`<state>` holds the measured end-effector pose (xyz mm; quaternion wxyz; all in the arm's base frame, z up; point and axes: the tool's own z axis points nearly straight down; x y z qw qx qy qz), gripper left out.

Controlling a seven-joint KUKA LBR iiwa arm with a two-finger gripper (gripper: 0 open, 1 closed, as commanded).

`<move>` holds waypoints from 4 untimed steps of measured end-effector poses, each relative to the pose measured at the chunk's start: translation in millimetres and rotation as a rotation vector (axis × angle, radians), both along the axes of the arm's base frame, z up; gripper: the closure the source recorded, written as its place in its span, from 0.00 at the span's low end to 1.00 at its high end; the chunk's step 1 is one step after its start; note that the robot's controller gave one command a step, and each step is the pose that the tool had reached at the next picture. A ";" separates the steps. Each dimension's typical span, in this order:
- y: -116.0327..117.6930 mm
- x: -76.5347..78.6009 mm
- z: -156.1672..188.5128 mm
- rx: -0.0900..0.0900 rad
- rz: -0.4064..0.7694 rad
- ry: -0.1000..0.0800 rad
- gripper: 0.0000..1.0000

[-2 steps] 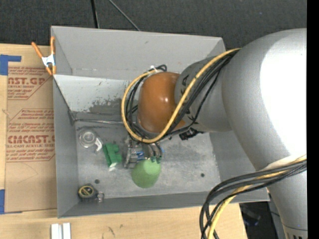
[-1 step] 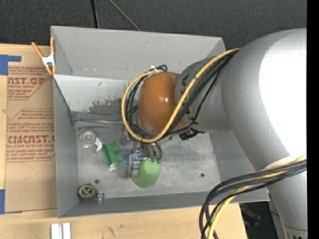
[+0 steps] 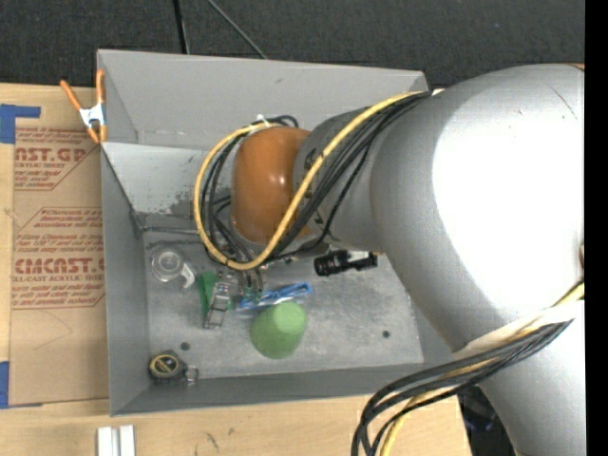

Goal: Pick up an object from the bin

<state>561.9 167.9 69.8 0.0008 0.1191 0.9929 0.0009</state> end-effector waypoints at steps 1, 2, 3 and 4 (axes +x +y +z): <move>-18.4 3.4 65.9 -0.002 0.494 -0.005 0.00; -17.9 -6.7 -2.0 0.000 0.468 0.007 0.00; -17.7 -4.5 1.8 0.000 0.467 0.001 1.00; -17.7 -4.5 1.7 0.000 0.467 0.001 0.00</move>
Offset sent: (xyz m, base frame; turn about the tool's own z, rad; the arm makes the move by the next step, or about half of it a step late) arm 0.0017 -0.0185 0.0641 -0.4938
